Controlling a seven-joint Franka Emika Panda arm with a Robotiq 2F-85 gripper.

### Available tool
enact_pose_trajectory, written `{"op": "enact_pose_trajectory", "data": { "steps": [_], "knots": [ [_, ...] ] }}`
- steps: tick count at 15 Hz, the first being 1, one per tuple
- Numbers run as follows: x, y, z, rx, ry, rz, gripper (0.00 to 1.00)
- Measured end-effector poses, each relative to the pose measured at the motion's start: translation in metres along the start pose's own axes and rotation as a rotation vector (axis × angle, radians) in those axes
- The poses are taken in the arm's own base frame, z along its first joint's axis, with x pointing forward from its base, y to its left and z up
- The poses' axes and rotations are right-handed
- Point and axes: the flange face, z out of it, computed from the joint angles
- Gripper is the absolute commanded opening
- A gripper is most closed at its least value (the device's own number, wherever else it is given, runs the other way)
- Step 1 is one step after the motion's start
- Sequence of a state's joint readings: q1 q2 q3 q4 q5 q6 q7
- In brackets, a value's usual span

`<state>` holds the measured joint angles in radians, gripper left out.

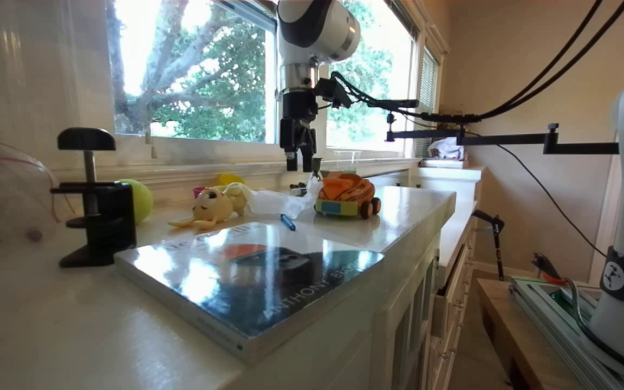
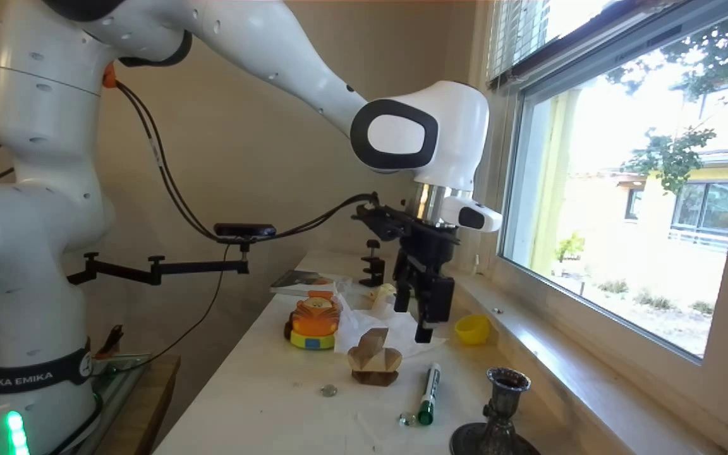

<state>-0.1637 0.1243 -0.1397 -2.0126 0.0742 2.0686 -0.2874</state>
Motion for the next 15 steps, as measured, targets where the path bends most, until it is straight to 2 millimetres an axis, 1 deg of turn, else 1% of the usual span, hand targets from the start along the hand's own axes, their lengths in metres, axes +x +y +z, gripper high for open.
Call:
{"op": "enact_pose_trajectory", "data": {
  "steps": [2, 4, 11, 15],
  "knots": [
    [0.003, -0.006, 0.004, -0.001, -0.003, -0.043, 1.0],
    [0.006, -0.014, 0.004, -0.003, 0.001, -0.086, 1.0],
    [0.023, -0.046, -0.008, -0.035, 0.072, -0.206, 1.0],
    [0.03, -0.052, -0.009, -0.043, 0.099, -0.228, 1.0]
  ]
}}
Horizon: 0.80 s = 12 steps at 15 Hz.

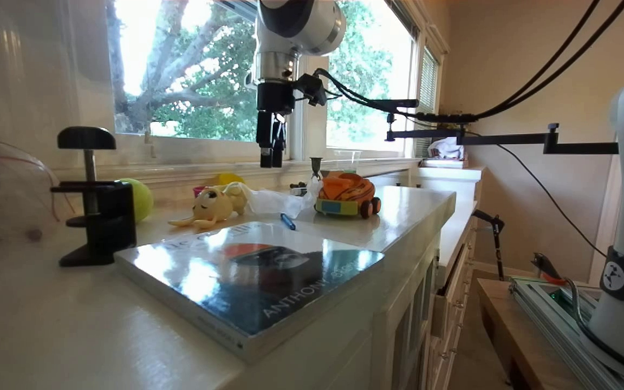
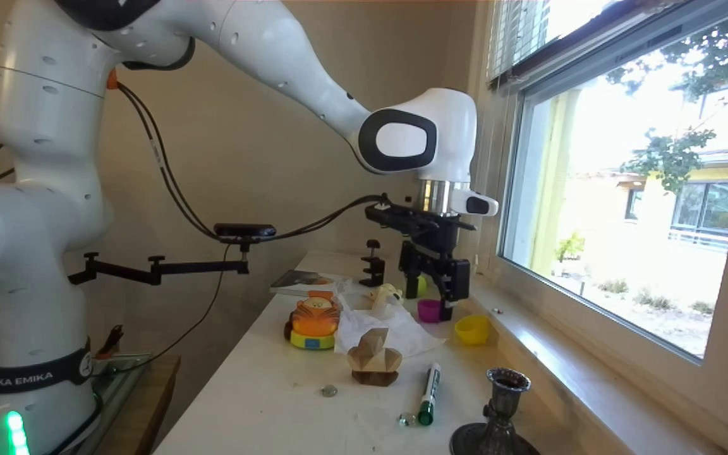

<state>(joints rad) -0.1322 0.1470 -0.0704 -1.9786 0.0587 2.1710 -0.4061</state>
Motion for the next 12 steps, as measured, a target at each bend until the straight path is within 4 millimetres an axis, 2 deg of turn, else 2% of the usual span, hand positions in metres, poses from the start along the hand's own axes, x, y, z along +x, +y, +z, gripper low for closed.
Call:
{"op": "enact_pose_trajectory", "data": {
  "steps": [4, 12],
  "knots": [
    [0.003, -0.006, -0.002, 0.011, 0.005, -0.005, 1.0],
    [0.009, -0.035, 0.0, 0.05, -0.031, -0.043, 1.0]
  ]
}}
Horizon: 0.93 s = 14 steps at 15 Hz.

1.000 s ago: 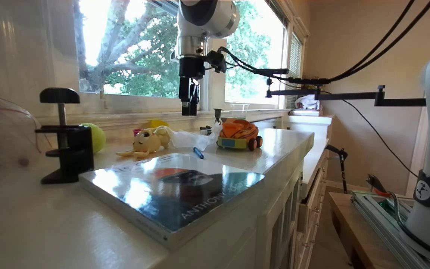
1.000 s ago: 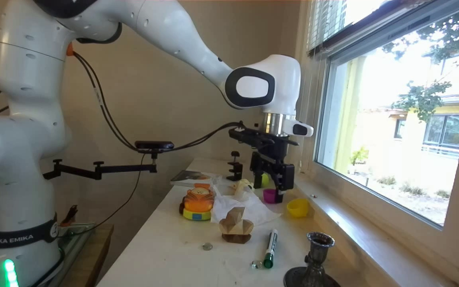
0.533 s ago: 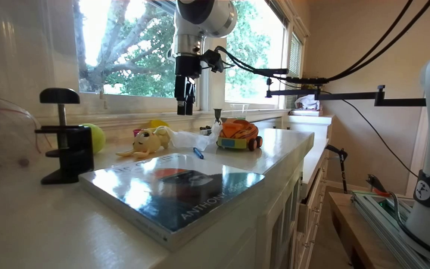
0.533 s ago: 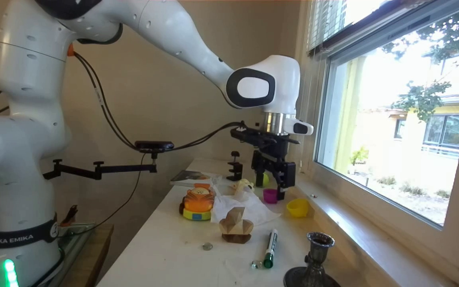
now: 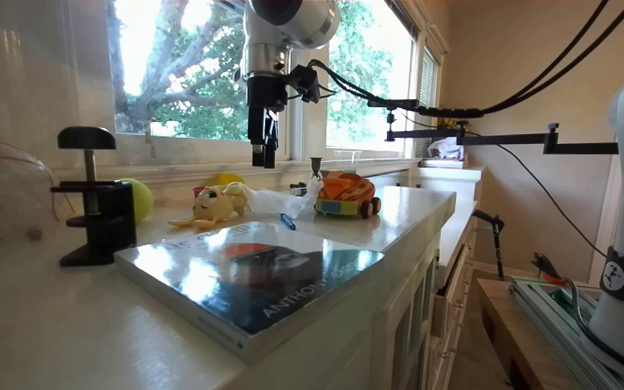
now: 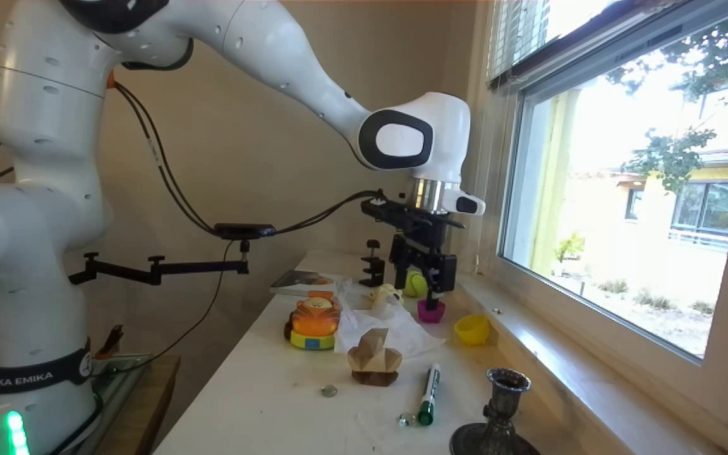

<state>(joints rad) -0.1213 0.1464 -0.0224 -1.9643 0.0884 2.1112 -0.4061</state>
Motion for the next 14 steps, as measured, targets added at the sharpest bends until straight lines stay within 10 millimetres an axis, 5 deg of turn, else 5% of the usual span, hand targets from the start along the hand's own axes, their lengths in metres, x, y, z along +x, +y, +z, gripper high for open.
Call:
{"op": "enact_pose_trajectory", "data": {
  "steps": [9, 14],
  "knots": [
    [-0.003, -0.012, 0.006, 0.028, -0.068, -0.016, 1.0],
    [-0.01, -0.004, -0.008, 0.008, -0.063, 0.026, 1.0]
  ]
}}
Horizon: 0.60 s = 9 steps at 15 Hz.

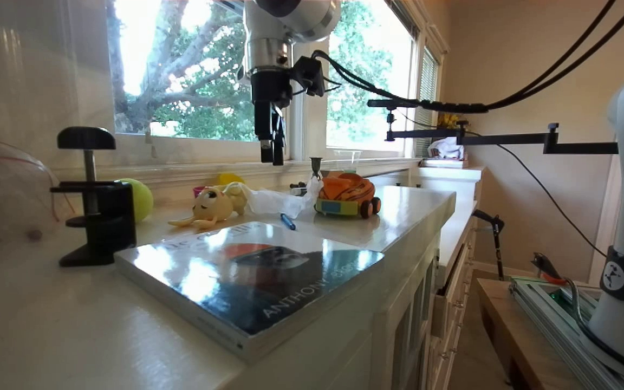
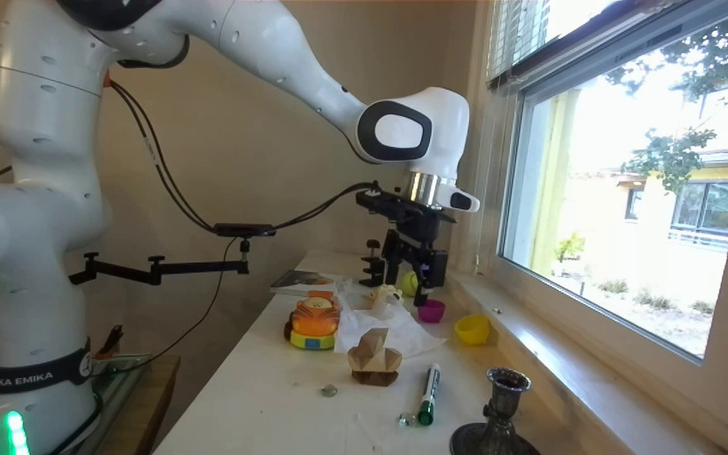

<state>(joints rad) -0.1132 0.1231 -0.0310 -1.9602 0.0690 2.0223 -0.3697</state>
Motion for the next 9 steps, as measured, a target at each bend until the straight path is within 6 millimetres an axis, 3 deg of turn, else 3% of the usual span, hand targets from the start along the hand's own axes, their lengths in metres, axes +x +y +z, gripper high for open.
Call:
{"op": "enact_pose_trajectory", "data": {
  "steps": [5, 9],
  "knots": [
    [-0.014, 0.011, -0.021, -0.081, 0.014, 0.033, 1.0],
    [-0.043, 0.028, -0.028, -0.16, 0.016, 0.094, 1.0]
  ]
}}
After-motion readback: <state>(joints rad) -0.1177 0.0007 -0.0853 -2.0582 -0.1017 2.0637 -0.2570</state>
